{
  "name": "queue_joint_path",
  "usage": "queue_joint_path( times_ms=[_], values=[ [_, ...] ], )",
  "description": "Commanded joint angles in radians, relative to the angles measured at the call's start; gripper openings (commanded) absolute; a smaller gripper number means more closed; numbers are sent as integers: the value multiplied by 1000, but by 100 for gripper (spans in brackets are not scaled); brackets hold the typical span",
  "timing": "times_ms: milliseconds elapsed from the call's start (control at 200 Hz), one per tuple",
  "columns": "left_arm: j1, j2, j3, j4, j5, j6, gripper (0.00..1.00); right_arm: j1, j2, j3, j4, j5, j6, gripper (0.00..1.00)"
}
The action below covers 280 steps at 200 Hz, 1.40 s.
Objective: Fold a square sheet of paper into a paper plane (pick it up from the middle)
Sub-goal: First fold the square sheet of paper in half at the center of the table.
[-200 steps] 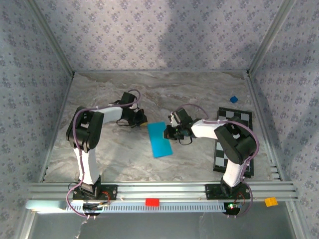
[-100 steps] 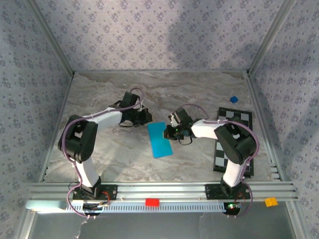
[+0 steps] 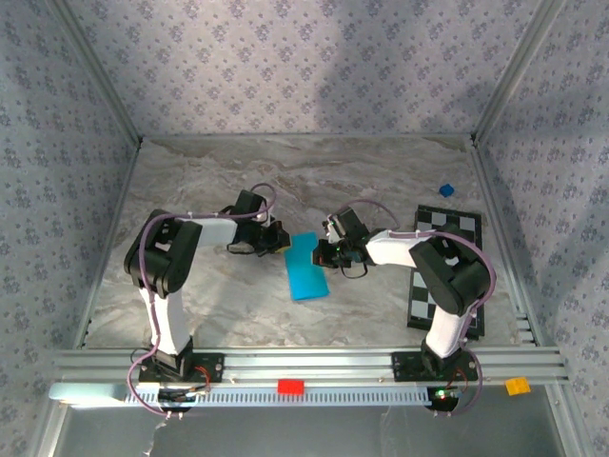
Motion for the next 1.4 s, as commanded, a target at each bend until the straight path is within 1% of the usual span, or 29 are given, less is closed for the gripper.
queue_joint_path(
  times_ms=[0, 235, 315, 385, 545, 695, 790, 950, 1179, 1394],
  values=[
    [46, 23, -9, 4, -116, -25, 6, 2, 73, -73, -222, 123, 5, 0],
    [51, 35, 75, -72, -196, -67, 6, 4, 80, -73, -210, 118, 5, 0],
    [52, 45, 102, -100, -201, -81, 6, 4, 81, -75, -208, 119, 5, 0],
    [53, 55, 122, -134, -227, -89, 6, 5, 77, -76, -206, 115, 7, 0],
    [47, 58, 149, -156, -220, -91, 7, 6, 71, -79, -206, 125, 10, 0],
    [37, -34, 138, -187, -229, -66, 10, 7, 79, -56, -226, 126, 13, 0],
    [28, -98, 127, -197, -208, -44, 12, 8, 80, -50, -227, 126, 17, 0],
    [-22, -180, 105, -206, -176, -21, 12, 15, 82, -47, -225, 129, 31, 0],
    [-108, -224, -1, -90, -111, -87, 9, 19, 72, -65, -215, 137, 43, 0],
    [-182, -184, -82, 17, -88, -127, 10, 16, 60, -60, -229, 134, 31, 0]
  ],
)
